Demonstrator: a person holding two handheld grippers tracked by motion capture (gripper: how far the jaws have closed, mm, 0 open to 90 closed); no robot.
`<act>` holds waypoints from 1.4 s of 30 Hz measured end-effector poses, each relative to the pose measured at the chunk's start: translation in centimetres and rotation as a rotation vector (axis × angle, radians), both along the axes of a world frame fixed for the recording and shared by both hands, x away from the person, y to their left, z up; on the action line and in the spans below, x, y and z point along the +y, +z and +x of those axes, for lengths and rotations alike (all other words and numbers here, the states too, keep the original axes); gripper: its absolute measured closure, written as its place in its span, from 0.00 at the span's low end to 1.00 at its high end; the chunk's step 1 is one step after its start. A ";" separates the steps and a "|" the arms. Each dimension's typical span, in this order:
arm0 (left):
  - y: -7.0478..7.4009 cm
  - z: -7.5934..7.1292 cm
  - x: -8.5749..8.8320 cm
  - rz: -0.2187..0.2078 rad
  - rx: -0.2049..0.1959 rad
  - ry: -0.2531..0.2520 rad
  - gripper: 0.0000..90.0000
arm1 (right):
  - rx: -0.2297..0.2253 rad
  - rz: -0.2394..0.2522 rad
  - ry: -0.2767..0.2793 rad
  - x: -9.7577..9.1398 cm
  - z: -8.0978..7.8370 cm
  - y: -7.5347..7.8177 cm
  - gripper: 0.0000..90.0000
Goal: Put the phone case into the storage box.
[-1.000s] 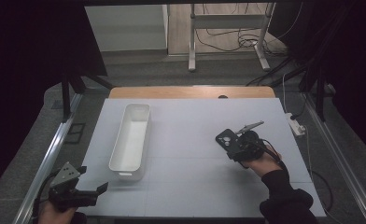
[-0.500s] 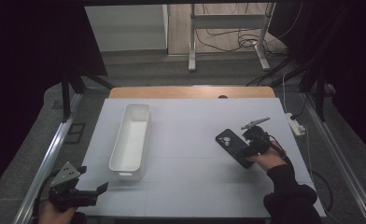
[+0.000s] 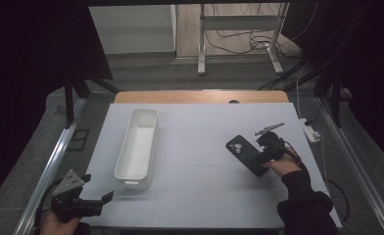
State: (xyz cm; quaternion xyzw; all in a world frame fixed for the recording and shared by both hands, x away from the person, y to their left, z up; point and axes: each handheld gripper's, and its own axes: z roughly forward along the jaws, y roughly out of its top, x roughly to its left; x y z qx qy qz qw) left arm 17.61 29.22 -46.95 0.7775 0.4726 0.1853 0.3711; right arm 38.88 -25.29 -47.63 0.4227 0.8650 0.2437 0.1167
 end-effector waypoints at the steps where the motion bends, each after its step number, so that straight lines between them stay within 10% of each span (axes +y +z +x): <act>1: 0.0 0.0 0.0 0.000 0.000 0.000 0.02 | 0.003 -0.001 0.001 0.0 0.0 -0.1 0.00; 17: 0.0 0.0 0.2 -0.018 0.001 -0.001 0.02 | 0.064 -0.095 0.017 0.0 0.4 -3.6 0.00; 42: 0.0 0.0 0.1 -0.014 -0.002 -0.023 0.02 | 0.081 -0.100 -0.002 0.2 -0.1 -2.9 0.16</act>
